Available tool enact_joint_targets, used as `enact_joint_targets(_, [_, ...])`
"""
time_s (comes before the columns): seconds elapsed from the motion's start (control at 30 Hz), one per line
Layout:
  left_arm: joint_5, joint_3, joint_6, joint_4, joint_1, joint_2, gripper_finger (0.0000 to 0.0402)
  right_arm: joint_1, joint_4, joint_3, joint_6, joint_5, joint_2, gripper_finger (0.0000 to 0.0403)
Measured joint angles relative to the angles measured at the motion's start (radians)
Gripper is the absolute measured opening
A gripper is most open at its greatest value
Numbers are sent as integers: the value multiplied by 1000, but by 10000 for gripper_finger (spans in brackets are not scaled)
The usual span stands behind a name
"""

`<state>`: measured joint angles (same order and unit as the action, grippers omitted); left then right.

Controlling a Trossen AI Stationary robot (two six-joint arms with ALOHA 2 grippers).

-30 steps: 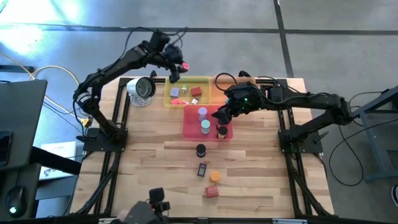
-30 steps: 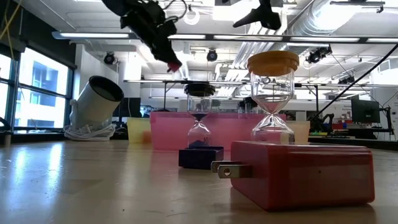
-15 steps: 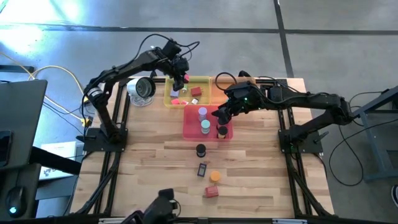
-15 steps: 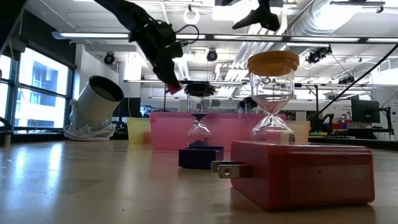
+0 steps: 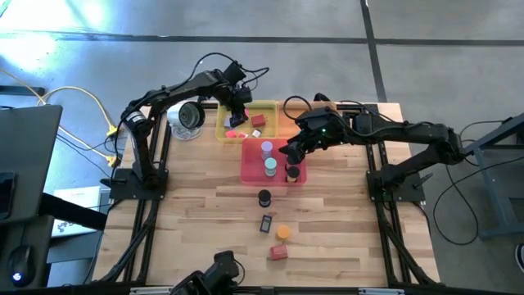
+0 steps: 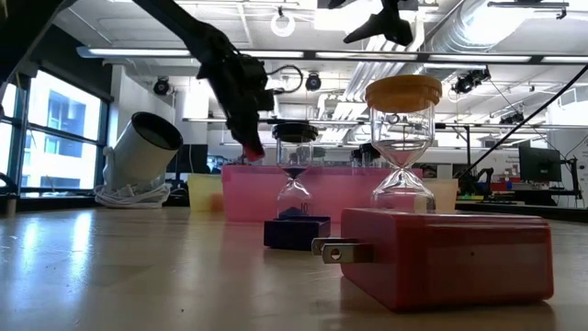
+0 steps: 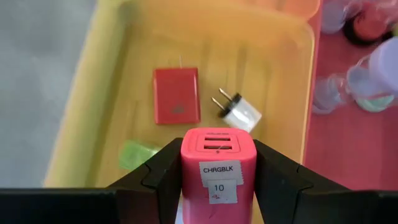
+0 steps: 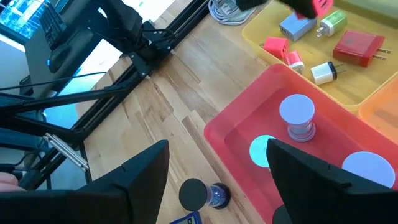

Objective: Pick & Place Office items
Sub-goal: Put the pink charger adapter into the yellow bin

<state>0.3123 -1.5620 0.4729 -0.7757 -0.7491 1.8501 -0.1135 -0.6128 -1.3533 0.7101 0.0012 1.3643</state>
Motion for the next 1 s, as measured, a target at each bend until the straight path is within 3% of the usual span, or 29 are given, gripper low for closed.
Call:
enact_joint_targets(0.67, [-71,0,-64,-13,52,148,156,46,15,0,3,1,0,258])
enact_joint_targets(1.0, [-82,0,-86,3,36,159,156,76,23,0,4,29,0,258])
